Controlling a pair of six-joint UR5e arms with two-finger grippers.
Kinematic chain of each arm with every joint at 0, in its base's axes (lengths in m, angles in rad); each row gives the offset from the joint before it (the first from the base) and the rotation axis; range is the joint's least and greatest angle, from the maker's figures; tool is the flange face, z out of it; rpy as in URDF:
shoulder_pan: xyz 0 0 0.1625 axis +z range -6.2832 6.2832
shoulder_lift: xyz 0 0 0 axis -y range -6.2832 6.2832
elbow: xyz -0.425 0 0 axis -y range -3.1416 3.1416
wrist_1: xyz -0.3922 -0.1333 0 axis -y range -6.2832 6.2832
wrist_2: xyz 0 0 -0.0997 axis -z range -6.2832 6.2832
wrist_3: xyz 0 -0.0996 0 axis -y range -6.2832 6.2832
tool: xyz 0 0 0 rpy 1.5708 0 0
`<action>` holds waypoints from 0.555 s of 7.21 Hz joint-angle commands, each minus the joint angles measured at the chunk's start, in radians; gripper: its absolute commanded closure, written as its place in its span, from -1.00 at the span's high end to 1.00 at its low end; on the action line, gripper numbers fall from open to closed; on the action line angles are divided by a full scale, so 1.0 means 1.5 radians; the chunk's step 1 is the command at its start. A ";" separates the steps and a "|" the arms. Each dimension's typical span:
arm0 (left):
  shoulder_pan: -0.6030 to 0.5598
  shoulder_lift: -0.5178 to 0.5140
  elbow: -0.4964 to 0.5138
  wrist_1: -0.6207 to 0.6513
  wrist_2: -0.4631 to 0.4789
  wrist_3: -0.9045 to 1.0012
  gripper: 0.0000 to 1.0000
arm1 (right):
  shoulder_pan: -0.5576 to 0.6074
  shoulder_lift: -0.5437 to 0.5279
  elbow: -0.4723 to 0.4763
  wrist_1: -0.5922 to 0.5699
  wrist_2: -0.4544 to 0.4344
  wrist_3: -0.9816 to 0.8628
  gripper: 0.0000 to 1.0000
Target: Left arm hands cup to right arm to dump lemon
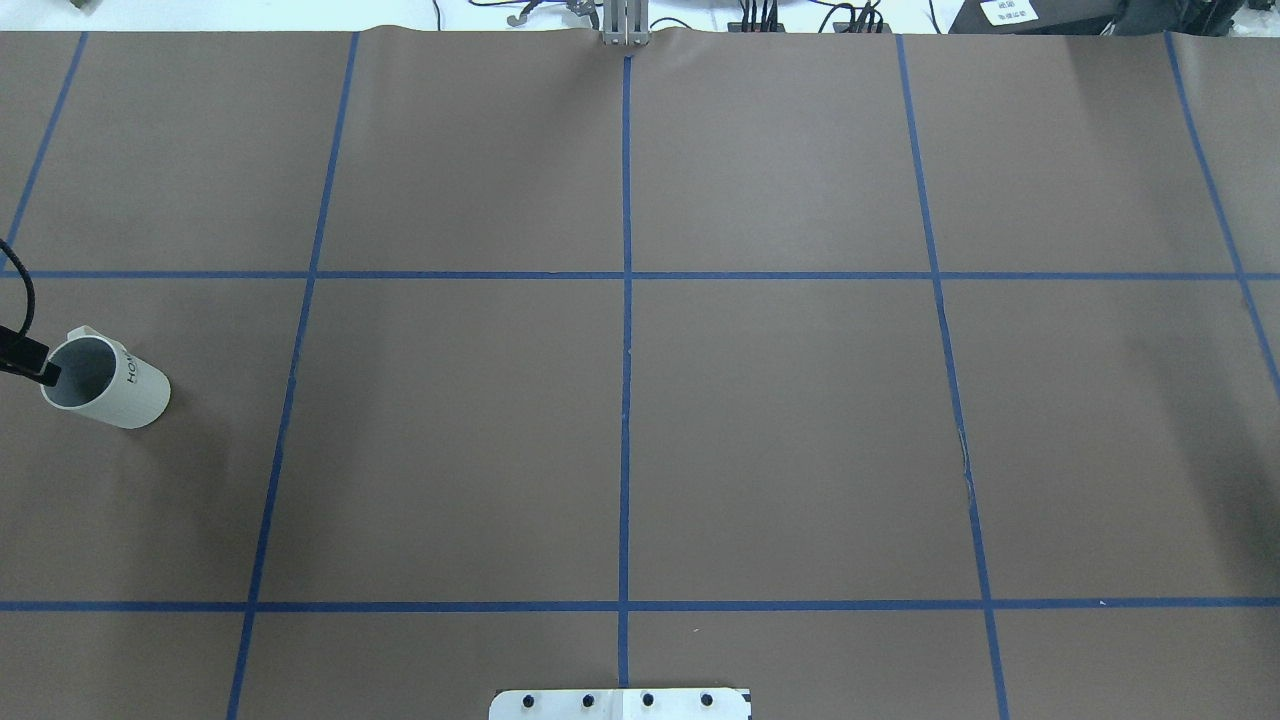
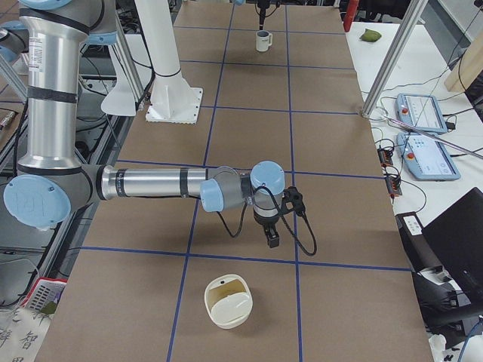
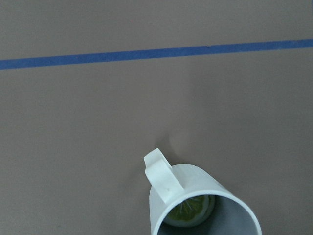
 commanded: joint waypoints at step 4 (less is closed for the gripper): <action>0.017 -0.044 0.055 -0.001 0.008 -0.024 0.65 | -0.002 0.007 -0.006 0.000 0.000 0.001 1.00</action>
